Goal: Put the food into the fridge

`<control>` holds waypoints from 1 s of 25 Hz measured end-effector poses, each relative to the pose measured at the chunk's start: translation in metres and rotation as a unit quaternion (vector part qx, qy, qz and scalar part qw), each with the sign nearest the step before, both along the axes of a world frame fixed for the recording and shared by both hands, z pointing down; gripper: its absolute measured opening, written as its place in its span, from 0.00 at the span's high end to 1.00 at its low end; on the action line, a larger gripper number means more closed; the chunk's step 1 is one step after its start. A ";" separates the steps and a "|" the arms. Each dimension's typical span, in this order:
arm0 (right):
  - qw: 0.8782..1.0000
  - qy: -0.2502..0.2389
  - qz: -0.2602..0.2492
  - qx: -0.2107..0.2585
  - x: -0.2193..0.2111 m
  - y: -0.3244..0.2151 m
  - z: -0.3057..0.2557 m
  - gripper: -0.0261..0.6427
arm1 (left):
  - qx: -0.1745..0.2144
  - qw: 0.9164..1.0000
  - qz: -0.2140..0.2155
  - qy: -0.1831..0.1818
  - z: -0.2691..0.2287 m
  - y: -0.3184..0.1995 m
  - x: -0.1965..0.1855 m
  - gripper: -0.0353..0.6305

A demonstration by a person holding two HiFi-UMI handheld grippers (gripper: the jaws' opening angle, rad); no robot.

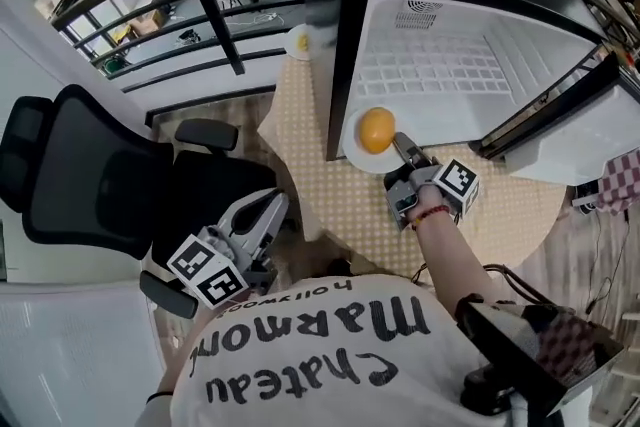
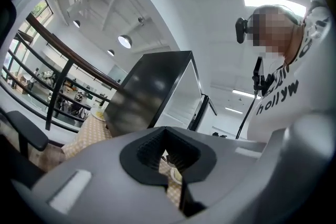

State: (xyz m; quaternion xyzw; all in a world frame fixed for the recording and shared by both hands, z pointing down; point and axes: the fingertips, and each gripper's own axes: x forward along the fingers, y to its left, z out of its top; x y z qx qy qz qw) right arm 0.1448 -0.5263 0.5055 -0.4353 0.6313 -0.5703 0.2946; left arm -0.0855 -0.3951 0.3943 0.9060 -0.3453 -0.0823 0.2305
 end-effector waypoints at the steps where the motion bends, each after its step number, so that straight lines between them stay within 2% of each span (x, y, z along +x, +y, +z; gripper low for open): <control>1: 1.000 0.006 -0.002 -0.002 -0.001 -0.005 0.003 0.91 | -0.001 1.000 -0.008 -0.005 0.000 0.001 -0.006 0.95; 6: 0.999 0.042 -0.004 -0.007 0.000 -0.026 0.013 0.91 | -0.013 0.999 -0.044 -0.021 0.002 0.007 -0.029 0.95; 14: 0.985 0.168 -0.020 -0.014 0.004 -0.053 0.019 0.91 | -0.024 0.997 -0.074 -0.020 0.005 0.014 -0.045 0.95; 20: 0.964 0.263 -0.040 -0.015 0.003 -0.064 0.016 0.91 | -0.030 0.996 -0.079 -0.013 0.009 0.020 -0.046 0.95; 25: 0.934 0.353 -0.055 -0.012 0.007 -0.073 0.015 0.87 | -0.024 0.996 -0.089 -0.012 0.007 0.021 -0.053 0.95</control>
